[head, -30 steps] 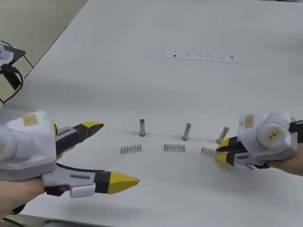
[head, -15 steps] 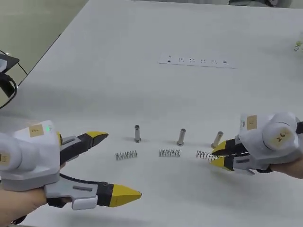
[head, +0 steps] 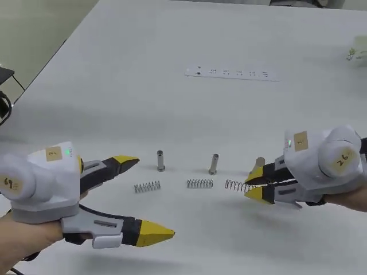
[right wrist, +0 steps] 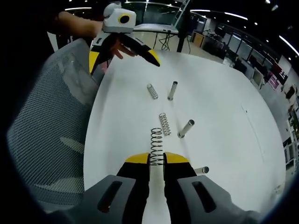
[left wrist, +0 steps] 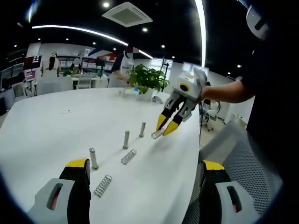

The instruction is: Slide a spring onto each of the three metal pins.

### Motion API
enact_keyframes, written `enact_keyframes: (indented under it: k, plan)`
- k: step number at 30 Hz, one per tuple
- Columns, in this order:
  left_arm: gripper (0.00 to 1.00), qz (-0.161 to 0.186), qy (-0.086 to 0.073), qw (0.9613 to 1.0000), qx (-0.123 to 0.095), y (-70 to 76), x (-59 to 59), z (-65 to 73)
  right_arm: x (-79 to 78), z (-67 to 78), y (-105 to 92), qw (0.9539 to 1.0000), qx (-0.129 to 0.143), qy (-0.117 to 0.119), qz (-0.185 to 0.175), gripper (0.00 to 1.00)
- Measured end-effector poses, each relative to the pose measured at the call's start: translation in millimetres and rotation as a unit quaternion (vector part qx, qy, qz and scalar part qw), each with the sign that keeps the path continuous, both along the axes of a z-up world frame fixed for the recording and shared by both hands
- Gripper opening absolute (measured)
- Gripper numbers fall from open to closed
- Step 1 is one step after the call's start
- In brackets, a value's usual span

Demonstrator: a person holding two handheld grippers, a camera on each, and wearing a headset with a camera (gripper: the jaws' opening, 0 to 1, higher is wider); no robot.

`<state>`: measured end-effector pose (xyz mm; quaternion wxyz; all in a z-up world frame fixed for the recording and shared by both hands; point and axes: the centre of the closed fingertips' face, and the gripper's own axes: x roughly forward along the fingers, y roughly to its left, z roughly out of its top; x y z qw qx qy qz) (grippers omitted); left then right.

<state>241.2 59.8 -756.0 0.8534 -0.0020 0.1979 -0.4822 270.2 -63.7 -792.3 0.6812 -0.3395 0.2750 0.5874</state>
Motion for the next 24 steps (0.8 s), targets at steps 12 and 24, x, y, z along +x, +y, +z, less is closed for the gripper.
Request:
enact_keyframes:
  k: [12,24]
  plan:
    - [0.84,-0.046,-0.047,0.9978,-0.002,-25.8,2.3,4.5,-12.0,14.5,17.3,0.9995,0.018,-0.003,0.027,0.08]
    - [0.62,-0.099,-0.054,0.9934,-0.022,-57.0,2.6,8.0,-26.1,26.4,33.2,0.9977,0.036,-0.004,0.056,0.08]
